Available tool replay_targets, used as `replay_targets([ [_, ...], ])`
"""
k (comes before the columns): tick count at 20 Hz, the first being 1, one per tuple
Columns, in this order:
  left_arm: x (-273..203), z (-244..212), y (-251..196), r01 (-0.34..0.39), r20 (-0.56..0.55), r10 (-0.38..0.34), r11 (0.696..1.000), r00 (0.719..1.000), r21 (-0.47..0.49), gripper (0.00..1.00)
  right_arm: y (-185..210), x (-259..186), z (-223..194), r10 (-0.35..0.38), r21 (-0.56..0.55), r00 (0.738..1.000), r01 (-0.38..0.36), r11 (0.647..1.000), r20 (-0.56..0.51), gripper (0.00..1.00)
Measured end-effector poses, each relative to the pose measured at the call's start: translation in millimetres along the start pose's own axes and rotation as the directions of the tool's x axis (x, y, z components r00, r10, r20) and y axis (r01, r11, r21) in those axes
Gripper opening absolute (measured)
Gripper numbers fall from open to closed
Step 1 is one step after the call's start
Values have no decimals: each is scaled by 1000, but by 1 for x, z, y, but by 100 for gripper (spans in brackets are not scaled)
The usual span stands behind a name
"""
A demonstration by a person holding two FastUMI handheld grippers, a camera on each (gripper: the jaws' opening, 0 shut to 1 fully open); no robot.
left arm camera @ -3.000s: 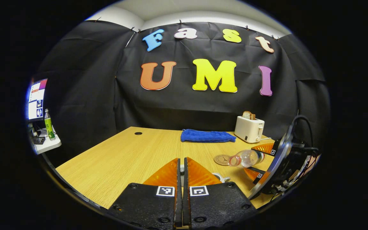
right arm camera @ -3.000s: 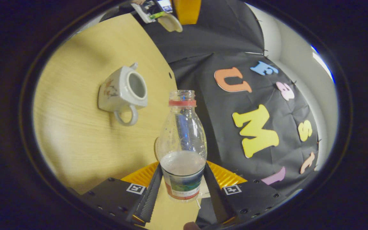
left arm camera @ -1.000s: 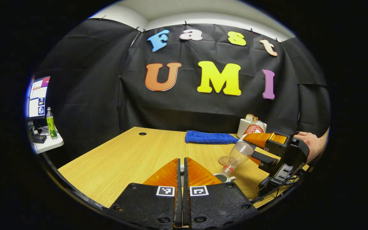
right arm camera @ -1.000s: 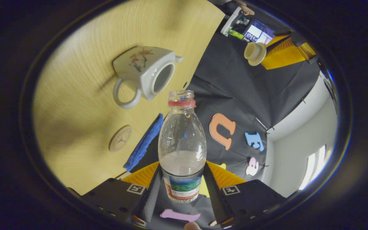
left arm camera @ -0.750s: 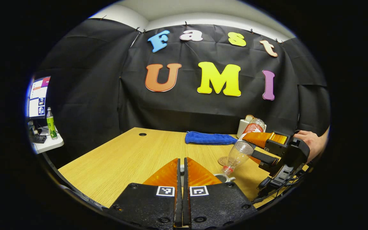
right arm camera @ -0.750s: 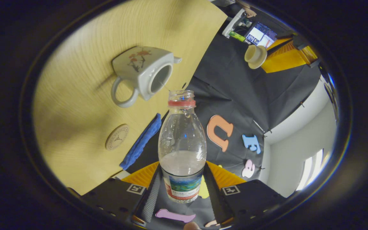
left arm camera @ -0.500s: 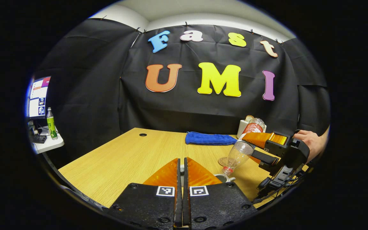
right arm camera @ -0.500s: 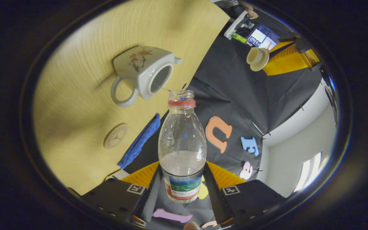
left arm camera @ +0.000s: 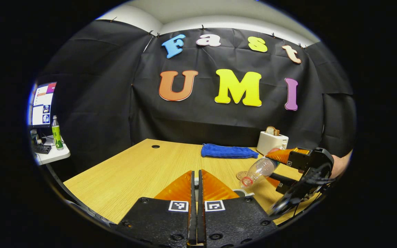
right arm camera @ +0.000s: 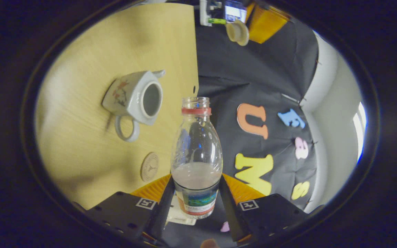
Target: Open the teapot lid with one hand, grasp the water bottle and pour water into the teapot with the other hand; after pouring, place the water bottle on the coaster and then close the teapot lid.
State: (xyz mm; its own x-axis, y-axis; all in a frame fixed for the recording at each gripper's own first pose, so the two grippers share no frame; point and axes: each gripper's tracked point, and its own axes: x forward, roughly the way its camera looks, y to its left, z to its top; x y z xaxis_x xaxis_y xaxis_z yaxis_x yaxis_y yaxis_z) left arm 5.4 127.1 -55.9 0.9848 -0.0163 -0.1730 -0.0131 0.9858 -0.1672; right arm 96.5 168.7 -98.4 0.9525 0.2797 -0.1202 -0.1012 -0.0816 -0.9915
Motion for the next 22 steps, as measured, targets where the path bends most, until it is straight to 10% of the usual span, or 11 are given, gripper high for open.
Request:
replay_targets([
  [4, 2, -2, -6, 13, -1, -13, 1000, 1000, 8, 3, 12, -14, 4, 128, 420, 992, -112, 901, -9, 75],
  [9, 3, -3, -22, 47, -1, -47, 999, 999, 13, 3, 3, -27, 1, 188, 795, 980, -161, 586, 60, 74],
  [15, 4, -5, -26, 54, -5, -54, 998, 999, 21, 3, -42, -11, -19, 107, 967, 989, -126, 221, 105, 73],
  [19, 4, -5, -26, 52, -4, -52, 998, 999, 19, 4, -48, 26, -26, 72, 989, 992, -113, 97, 107, 72],
  [22, 5, -4, -24, 45, -1, -45, 999, 999, 28, 3, -43, 57, -37, 56, 993, 995, -91, 81, 86, 72],
])
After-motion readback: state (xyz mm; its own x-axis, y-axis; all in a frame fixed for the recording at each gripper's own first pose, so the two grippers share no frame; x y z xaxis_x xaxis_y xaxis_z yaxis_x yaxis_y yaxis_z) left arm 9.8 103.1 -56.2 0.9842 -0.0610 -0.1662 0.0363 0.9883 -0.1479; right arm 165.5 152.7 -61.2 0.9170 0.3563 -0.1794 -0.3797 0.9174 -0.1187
